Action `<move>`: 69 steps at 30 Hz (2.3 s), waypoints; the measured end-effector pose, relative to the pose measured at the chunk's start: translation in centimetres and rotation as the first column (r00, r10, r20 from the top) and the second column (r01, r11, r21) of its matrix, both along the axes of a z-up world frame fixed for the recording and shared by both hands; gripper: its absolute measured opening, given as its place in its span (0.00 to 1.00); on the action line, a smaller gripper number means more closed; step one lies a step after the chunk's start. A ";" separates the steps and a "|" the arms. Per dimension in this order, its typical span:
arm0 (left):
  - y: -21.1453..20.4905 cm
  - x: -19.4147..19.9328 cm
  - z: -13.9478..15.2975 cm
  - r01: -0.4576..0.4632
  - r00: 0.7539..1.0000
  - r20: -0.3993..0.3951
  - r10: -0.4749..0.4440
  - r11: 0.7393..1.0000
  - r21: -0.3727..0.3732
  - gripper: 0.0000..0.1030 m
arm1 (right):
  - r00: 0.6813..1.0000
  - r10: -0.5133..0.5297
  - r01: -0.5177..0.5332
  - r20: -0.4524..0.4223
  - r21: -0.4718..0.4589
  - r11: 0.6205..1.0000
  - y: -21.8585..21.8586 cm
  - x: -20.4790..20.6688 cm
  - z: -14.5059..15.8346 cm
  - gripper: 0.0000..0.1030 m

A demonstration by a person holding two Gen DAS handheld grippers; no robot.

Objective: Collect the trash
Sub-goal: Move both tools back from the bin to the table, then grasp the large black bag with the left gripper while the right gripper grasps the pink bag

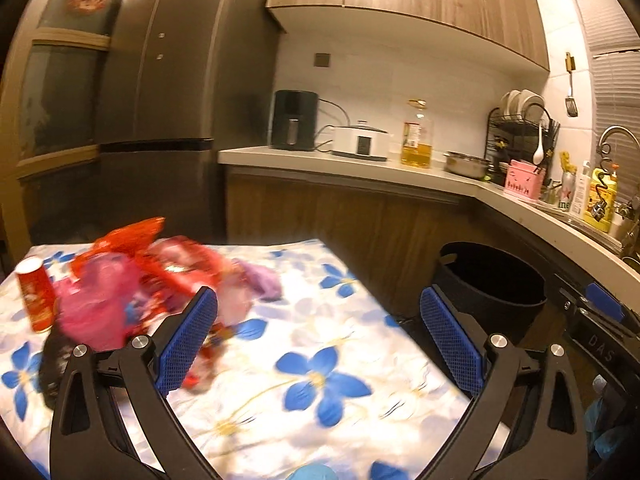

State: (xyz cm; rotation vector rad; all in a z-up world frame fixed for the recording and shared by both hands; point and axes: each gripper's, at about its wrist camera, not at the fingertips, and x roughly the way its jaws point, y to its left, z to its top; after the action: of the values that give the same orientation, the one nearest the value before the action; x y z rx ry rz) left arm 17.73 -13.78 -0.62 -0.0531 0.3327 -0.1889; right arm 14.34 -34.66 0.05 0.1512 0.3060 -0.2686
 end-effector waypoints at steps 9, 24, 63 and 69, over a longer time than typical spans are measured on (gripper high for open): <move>6.2 -3.8 -1.4 -0.169 0.985 0.037 0.167 0.984 0.063 0.94 | 0.992 0.128 -0.128 -0.004 -0.022 0.992 6.1 -1.0 -0.7 0.77; 16.8 -3.4 -4.1 -0.398 0.914 -0.035 0.403 0.912 0.103 0.94 | 0.945 0.326 -0.326 -0.012 -0.036 0.945 14.4 -0.1 -1.2 0.77; 22.3 -7.0 -5.4 -0.369 0.911 -0.206 0.356 0.929 -0.026 0.03 | 0.748 0.660 -0.658 -0.072 0.052 0.751 29.5 5.8 -3.6 0.77; 24.2 -7.3 -5.7 -0.409 0.895 -0.214 0.391 0.912 -0.045 0.03 | 0.730 0.675 -0.673 -0.108 0.058 0.737 31.8 6.8 -4.4 0.77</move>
State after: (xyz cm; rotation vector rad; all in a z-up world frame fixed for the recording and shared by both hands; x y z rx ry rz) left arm 10.47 10.39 -6.31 -0.2288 0.5069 0.2144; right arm 21.14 -2.89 -4.35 0.0279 0.4663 0.4616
